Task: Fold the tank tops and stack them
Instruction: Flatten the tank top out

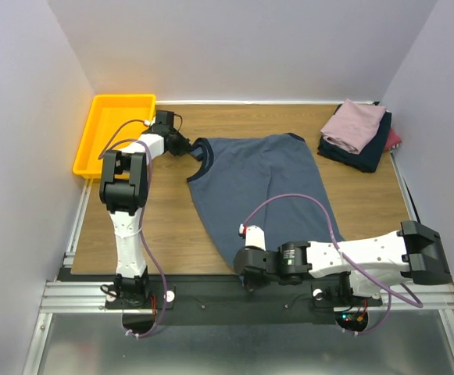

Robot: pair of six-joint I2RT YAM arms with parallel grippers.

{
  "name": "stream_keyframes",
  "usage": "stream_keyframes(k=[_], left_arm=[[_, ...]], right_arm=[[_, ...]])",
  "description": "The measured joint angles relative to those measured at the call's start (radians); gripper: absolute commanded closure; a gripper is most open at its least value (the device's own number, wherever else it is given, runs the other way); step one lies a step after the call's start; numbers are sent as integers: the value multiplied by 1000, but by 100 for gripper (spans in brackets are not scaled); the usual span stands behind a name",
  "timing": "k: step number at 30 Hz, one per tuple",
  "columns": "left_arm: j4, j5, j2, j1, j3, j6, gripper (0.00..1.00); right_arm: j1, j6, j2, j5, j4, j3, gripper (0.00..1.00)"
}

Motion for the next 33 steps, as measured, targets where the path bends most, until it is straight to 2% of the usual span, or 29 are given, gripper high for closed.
stream_keyframes(k=[1,4,19,20,21,23,24,26,28,33], left_arm=[[-3,-3,15,-1,13,3,80],[-7,-10,32,-5,42,15,100],[76,-63,61,-13,150,102,100],[72,-70,56,-13,150,87,88],[64,-70,49,-13,146,79,81],[58,-74,21,-14,109,33,75],[55,-74,3,-16,84,2,65],[47,-73,-39,-18,29,-57,60],[39,-74,-81,-22,-17,-139,49],[35,-92,-110,-55,-32,-299,45]], right_arm=[[0,3,-4,0,1,-3,100],[0,8,-22,1,-2,-18,100],[0,13,-54,-3,-2,-47,100],[0,14,-57,-2,-6,-48,100],[0,13,-57,-2,-5,-48,100],[0,13,-57,-3,-6,-48,100],[0,13,-57,-3,-5,-48,100],[0,13,-57,-3,-6,-48,99],[0,13,-57,-3,-5,-48,99],[0,14,-57,-3,-5,-48,100]])
